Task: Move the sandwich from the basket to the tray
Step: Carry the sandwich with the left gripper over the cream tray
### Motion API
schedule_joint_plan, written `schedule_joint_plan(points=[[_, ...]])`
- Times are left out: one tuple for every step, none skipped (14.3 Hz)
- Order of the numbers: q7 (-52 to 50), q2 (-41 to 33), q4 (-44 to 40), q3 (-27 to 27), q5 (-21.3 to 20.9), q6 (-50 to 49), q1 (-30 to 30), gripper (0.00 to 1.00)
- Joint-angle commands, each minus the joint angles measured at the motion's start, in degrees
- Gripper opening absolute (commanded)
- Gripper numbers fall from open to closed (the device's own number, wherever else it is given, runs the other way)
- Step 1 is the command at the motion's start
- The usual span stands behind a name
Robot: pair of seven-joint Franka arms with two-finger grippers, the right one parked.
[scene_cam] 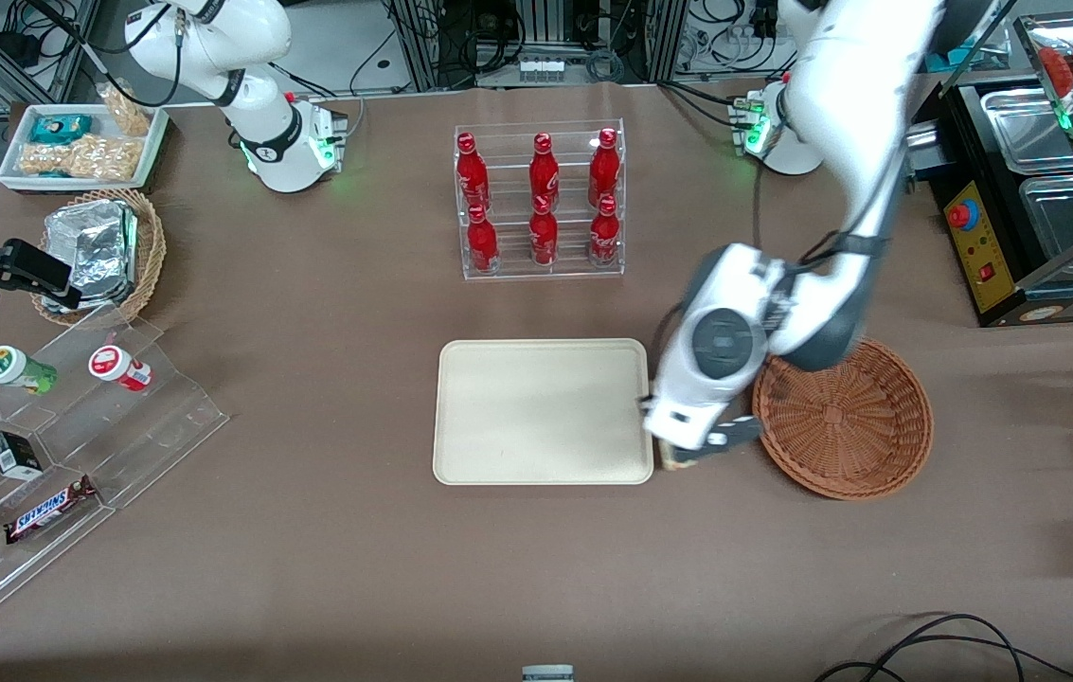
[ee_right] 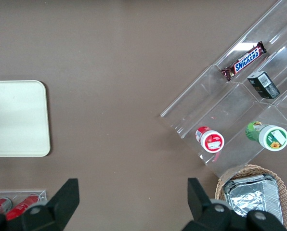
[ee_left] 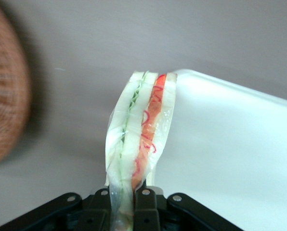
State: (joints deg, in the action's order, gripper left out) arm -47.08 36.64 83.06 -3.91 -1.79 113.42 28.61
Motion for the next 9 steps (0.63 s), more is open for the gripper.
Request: schedule_joint_plan(points=[[0.77,6.07,-7.37,0.83,-0.06,2.76,4.51,0.07],[-0.45,6.95,-7.47,0.83,-0.06,4.86,6.0,0.07],[-1.6,7.92,-7.47,0.83,-0.06,7.76,7.58,0.07],[-2.65,8.8,-7.73,0.83,-0.14,9.44,9.08,0.07],[-4.06,10.46,-9.21,0.92,-0.58,9.8,10.92,0.07],[-5.11,12.04,-11.14,1.0,-0.76,9.72,11.72,0.08],[-5.3,13.01,-12.29,1.0,-0.76,9.72,11.99,0.08],[-5.47,13.37,-12.57,1.0,-0.67,9.72,12.17,0.08],[-5.56,13.46,-12.57,1.0,-0.67,9.81,12.6,0.09]])
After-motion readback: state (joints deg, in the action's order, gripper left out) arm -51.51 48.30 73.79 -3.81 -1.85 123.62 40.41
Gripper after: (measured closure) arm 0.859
